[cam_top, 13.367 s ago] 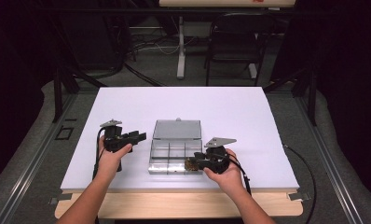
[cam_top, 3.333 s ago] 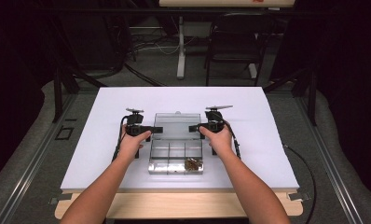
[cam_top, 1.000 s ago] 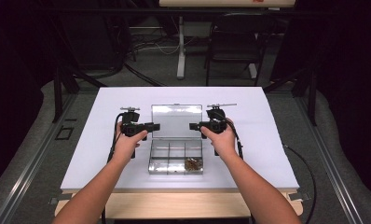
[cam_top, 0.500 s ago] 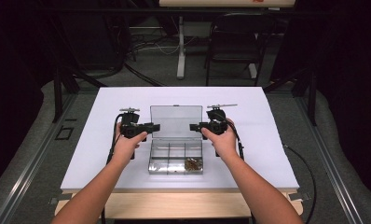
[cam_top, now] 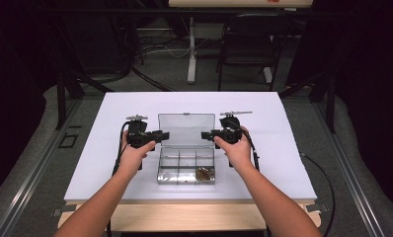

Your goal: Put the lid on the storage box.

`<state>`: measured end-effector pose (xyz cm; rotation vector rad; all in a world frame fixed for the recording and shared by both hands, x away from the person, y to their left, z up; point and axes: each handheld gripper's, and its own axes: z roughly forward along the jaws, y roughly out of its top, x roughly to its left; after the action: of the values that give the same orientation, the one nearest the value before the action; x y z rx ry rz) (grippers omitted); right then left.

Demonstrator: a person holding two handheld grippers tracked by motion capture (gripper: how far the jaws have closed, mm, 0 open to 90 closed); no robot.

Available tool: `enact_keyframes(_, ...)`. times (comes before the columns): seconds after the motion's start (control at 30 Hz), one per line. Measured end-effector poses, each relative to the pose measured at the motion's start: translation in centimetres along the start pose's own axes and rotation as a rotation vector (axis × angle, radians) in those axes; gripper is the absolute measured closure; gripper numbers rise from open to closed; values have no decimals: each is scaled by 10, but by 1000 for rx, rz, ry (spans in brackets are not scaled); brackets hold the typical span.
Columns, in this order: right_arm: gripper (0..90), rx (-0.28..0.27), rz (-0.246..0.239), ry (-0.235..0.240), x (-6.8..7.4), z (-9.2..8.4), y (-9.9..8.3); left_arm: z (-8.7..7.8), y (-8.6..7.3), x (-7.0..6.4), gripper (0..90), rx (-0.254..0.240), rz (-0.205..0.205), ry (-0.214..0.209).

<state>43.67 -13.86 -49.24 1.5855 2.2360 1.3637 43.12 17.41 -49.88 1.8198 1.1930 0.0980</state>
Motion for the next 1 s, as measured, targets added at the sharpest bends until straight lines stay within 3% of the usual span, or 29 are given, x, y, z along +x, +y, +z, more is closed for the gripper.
enact_keyframes(1.0, 496, -13, -26, 17, 6, -7, -7, -8, -7, -7, 571, -18, 23, -13)
